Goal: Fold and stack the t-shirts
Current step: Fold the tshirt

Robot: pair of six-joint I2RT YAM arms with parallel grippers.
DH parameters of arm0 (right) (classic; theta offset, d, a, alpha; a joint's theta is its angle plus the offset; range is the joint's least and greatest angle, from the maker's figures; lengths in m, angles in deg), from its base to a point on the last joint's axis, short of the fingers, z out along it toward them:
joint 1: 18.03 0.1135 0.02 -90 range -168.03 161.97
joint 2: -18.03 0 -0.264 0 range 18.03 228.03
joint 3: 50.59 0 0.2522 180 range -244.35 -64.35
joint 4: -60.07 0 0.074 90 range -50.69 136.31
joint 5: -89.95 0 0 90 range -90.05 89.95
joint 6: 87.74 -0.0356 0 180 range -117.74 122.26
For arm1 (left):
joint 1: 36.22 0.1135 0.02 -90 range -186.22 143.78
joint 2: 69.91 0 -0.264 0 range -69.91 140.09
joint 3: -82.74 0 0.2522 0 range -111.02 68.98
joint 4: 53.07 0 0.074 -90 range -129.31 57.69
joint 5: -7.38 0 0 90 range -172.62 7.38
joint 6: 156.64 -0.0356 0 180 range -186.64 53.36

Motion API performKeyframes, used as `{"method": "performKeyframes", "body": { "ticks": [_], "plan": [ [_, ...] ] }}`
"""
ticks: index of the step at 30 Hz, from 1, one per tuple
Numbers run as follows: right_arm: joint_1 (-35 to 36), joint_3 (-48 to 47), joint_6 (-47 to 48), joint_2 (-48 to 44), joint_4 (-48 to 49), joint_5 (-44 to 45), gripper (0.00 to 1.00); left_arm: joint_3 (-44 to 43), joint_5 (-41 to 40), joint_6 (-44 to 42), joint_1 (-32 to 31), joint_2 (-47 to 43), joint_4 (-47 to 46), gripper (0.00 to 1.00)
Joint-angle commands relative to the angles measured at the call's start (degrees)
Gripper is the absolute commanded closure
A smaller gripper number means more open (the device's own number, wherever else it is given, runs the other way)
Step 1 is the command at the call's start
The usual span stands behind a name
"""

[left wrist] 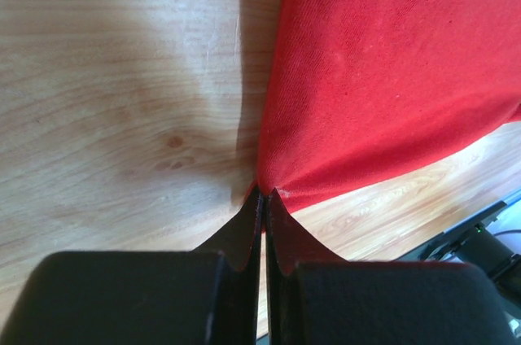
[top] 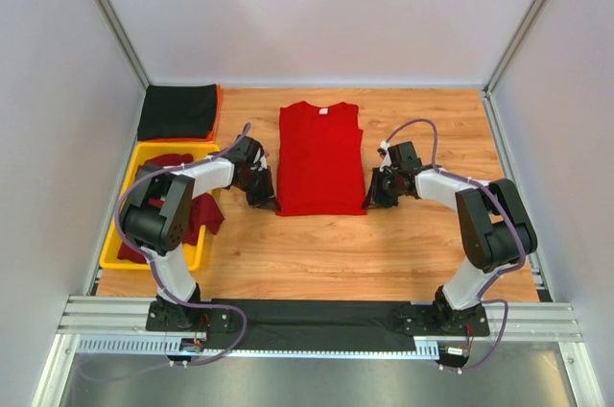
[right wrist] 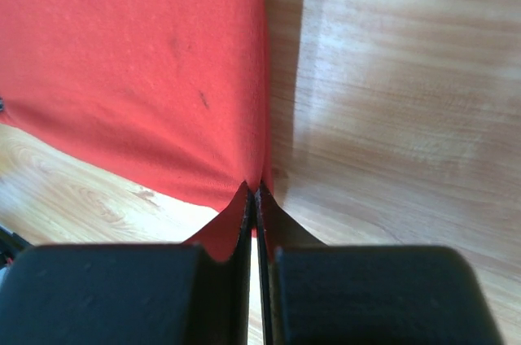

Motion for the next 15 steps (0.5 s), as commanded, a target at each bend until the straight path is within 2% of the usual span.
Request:
{"method": "performKeyframes", "body": {
  "ticks": [1,9,12,13,15],
  "plan": [
    [0.51,1.98,-0.5,-1.94,-0.67,4.38,1.0,2.09,-3.24,0.16,-0.73,-1.86,2.27,1.0],
    [1.66,8.13,-1.73,-8.51,-2.69,6.75,0.99,8.06,-3.07,1.82,-4.07,-7.39,1.92,0.97],
    [1.66,9.19,-2.79,-11.24,-6.73,8.95,0.93,10.0,-4.47,2.79,-4.95,-10.38,4.28,0.86],
    [1.74,9.45,-2.96,-13.08,-7.61,9.12,0.89,10.27,-4.91,2.97,-5.21,-10.91,5.08,0.77],
    [1.66,9.98,-3.75,-14.85,-10.25,9.91,0.82,10.44,-9.11,3.15,-6.09,-12.84,8.49,0.68]
  ]
}}
